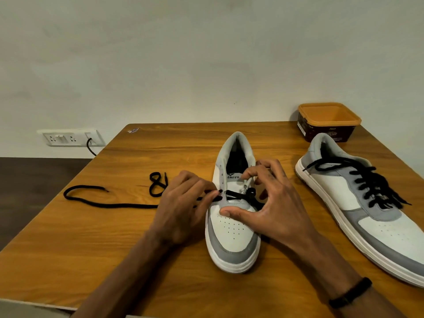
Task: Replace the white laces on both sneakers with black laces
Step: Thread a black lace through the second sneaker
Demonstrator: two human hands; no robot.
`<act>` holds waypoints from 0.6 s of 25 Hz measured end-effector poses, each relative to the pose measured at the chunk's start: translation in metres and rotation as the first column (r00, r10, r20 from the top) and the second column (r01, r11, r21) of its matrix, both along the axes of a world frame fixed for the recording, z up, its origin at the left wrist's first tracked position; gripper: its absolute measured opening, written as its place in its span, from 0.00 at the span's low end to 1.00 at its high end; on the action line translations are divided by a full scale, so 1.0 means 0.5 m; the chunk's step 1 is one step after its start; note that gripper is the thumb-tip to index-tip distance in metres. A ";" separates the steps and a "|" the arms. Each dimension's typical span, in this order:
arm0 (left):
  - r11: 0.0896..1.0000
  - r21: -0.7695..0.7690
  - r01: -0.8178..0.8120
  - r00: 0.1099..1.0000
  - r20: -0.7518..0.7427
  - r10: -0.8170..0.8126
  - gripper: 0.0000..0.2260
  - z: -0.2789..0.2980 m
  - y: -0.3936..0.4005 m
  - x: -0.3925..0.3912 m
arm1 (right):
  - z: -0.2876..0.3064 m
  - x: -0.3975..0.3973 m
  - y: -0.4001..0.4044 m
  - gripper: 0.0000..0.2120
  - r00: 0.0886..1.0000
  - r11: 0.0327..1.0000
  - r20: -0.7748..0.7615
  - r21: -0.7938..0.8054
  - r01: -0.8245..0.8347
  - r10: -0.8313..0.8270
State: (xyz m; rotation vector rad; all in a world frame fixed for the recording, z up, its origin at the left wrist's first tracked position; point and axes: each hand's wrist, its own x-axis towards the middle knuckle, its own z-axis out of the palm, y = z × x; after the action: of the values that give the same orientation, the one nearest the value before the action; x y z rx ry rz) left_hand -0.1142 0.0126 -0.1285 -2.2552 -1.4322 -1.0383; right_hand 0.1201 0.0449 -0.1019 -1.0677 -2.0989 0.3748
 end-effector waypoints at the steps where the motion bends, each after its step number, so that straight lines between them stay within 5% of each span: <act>1: 1.000 -0.029 -0.005 1.000 0.016 0.005 0.12 -0.001 0.001 -0.008 | 0.000 0.000 0.000 0.41 1.000 1.000 0.003 -0.002 0.001 -0.001; 8: 0.971 -0.092 -0.220 0.976 -0.022 0.219 0.09 0.011 0.009 -0.010 | -0.001 -0.003 0.004 0.39 1.000 1.000 -0.014 -0.012 -0.001 0.001; 12: 0.873 -0.193 -0.447 0.855 0.195 0.481 0.07 0.012 0.018 -0.071 | 0.000 -0.001 0.004 0.40 1.000 1.000 -0.011 -0.010 0.009 -0.009; 15: 0.792 -0.225 -0.568 0.766 0.209 0.609 0.08 0.002 0.017 -0.101 | -0.001 -0.002 0.005 0.40 1.000 1.000 -0.009 -0.005 0.013 -0.013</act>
State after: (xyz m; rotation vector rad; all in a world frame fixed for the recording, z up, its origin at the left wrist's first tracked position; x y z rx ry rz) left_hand -0.1646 0.0209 -0.1273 -1.5695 -2.2074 -1.0616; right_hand 0.1193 0.0475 -0.1026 -1.0799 -2.0832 0.3786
